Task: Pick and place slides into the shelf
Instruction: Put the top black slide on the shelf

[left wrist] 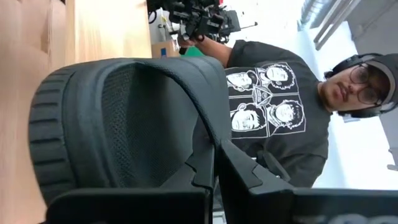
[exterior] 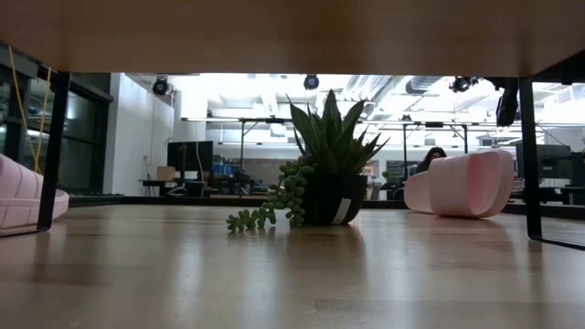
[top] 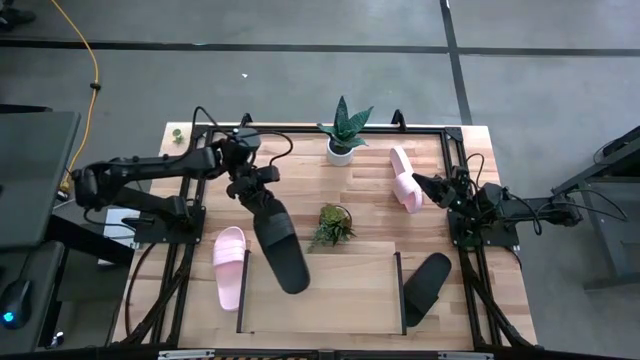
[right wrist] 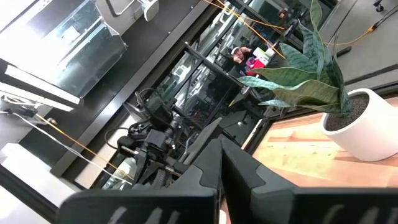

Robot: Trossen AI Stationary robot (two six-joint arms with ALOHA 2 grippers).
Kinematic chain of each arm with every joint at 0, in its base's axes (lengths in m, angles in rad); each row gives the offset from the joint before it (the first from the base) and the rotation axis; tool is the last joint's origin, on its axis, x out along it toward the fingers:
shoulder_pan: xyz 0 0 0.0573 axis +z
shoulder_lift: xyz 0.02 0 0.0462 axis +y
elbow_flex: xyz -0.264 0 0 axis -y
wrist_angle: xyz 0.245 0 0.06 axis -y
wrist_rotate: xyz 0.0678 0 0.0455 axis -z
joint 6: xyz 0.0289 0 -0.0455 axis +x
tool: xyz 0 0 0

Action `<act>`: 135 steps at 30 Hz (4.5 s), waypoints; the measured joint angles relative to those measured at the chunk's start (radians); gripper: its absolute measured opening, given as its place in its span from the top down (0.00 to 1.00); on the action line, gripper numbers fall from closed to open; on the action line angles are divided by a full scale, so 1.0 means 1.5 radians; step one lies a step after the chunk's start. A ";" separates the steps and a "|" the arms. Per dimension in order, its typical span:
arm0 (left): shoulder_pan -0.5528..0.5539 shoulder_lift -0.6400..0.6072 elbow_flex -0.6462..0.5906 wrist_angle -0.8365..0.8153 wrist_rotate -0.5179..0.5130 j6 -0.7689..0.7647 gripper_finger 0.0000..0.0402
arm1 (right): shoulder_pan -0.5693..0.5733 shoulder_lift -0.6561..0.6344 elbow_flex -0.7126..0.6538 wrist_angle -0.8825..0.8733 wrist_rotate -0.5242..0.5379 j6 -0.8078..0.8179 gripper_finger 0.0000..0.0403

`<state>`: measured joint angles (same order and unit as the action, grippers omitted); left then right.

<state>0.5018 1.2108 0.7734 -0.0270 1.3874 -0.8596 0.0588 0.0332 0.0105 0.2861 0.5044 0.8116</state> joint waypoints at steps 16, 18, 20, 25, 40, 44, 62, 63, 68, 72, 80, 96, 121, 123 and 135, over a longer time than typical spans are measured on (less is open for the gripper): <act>-0.063 0.027 0.000 -0.059 -0.001 0.058 1.00 | 0.000 0.000 0.000 -0.009 0.007 0.000 1.00; -0.073 0.028 0.000 -0.058 -0.006 0.059 1.00 | 0.000 0.000 0.000 -0.009 0.007 0.000 1.00; -0.082 0.034 0.000 -0.060 -0.010 0.059 1.00 | 0.000 0.000 0.000 -0.009 0.007 0.000 1.00; -0.116 0.047 0.000 -0.061 -0.021 0.059 1.00 | 0.000 0.000 0.000 -0.011 0.007 0.000 1.00; -0.184 0.088 0.000 -0.059 -0.026 0.057 1.00 | 0.000 0.000 0.000 -0.017 0.006 -0.002 1.00; -0.183 0.087 0.000 -0.058 -0.025 0.052 1.00 | 0.000 0.000 0.000 -0.019 0.006 -0.003 1.00; -0.182 0.120 0.000 -0.052 -0.023 0.056 1.00 | 0.000 0.000 0.000 0.016 -0.060 -0.010 1.00; -0.182 0.120 0.000 -0.052 -0.022 0.057 1.00 | 0.000 0.000 0.000 0.027 -0.065 -0.010 1.00; -0.182 0.120 0.000 -0.052 -0.013 0.057 1.00 | 0.000 0.000 0.000 0.078 -0.070 -0.055 1.00; -0.182 0.120 0.000 -0.053 -0.013 0.058 1.00 | 0.000 0.000 0.000 0.080 -0.064 -0.070 1.00; -0.182 0.126 0.000 -0.056 -0.018 0.059 0.97 | 0.000 0.000 0.000 0.076 -0.063 -0.070 1.00; -0.182 0.126 0.000 -0.059 -0.023 0.052 0.83 | 0.000 0.000 0.000 0.076 -0.063 -0.070 1.00; -0.116 0.125 0.000 -0.058 0.006 0.052 0.72 | 0.000 0.000 0.000 0.074 -0.064 -0.070 1.00; -0.116 0.125 0.000 -0.058 0.006 0.051 0.70 | 0.000 0.000 0.000 0.072 -0.063 -0.070 1.00; -0.132 0.125 0.000 -0.058 -0.018 0.063 0.68 | 0.000 0.000 0.000 0.048 -0.057 -0.058 1.00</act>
<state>0.3043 1.3987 0.7734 -0.1143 1.3604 -0.7648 0.0586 0.0334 0.0105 0.3577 0.4196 0.7248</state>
